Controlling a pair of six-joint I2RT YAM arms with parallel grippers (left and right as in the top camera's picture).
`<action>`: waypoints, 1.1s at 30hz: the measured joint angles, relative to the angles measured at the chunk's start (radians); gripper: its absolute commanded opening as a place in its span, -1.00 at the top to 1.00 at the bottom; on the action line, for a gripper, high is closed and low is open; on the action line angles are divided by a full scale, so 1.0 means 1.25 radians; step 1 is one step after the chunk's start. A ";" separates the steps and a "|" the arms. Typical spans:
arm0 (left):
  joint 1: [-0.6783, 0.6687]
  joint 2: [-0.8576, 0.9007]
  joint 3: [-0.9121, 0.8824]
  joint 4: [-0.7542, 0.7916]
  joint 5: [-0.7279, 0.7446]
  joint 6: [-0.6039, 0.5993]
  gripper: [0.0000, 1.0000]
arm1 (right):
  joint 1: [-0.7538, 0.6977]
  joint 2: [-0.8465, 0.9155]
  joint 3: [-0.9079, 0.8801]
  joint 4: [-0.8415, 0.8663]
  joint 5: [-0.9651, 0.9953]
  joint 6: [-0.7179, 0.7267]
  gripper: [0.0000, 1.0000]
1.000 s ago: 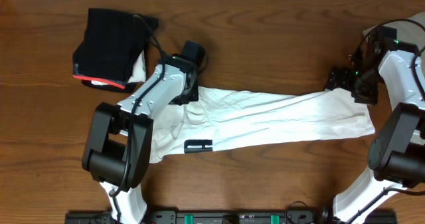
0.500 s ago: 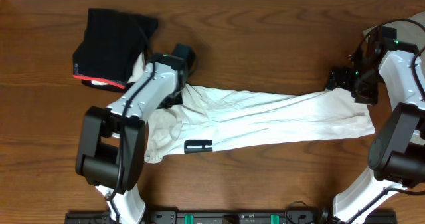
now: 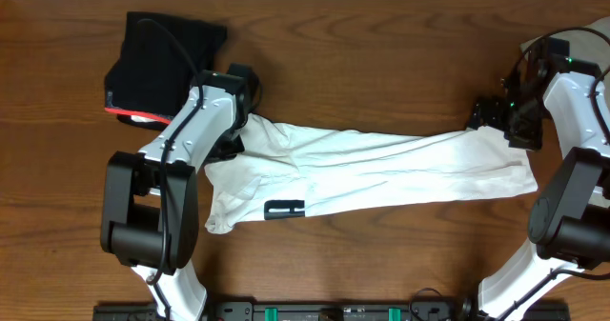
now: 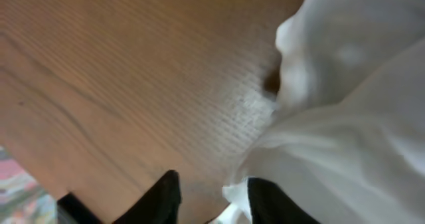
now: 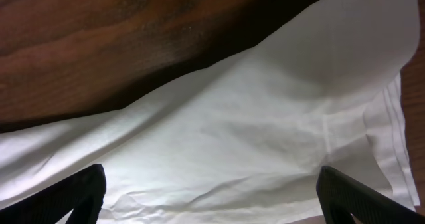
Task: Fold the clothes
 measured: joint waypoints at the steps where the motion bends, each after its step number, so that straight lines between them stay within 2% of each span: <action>1: 0.000 0.000 0.000 -0.005 -0.001 -0.001 0.33 | 0.000 0.000 0.000 0.000 0.000 0.000 -0.98; 3: 0.000 0.000 0.000 -0.018 -0.001 -0.007 0.56 | 0.000 0.000 0.000 0.000 0.000 0.000 -0.98; 4: 0.000 -0.001 0.000 -0.022 -0.001 -0.009 0.60 | 0.000 0.000 0.000 0.000 0.000 0.000 -0.98; 9: 0.000 -0.031 0.013 -0.058 -0.002 -0.006 0.60 | 0.000 0.000 0.000 0.000 0.000 0.000 -0.99; 13: 0.000 -0.117 0.029 -0.057 0.008 -0.007 0.63 | 0.000 0.000 0.000 0.000 0.000 0.000 -0.99; 14: 0.000 -0.145 0.034 -0.052 0.022 -0.007 0.83 | 0.000 0.000 0.000 0.000 0.000 0.000 -0.98; 15: 0.000 -0.166 0.038 -0.044 0.038 -0.010 0.88 | 0.000 0.000 0.000 0.000 0.000 0.000 -0.98; 18: 0.000 -0.201 0.044 -0.004 0.107 -0.009 0.87 | 0.000 0.000 0.000 0.000 0.000 0.000 -0.99; 24: 0.000 -0.184 -0.010 0.087 0.265 -0.009 0.88 | 0.000 0.000 0.000 0.000 0.000 0.000 -0.98; 33: 0.000 -0.169 -0.193 0.240 0.344 -0.009 0.88 | 0.000 0.000 0.000 0.000 0.000 0.000 -0.98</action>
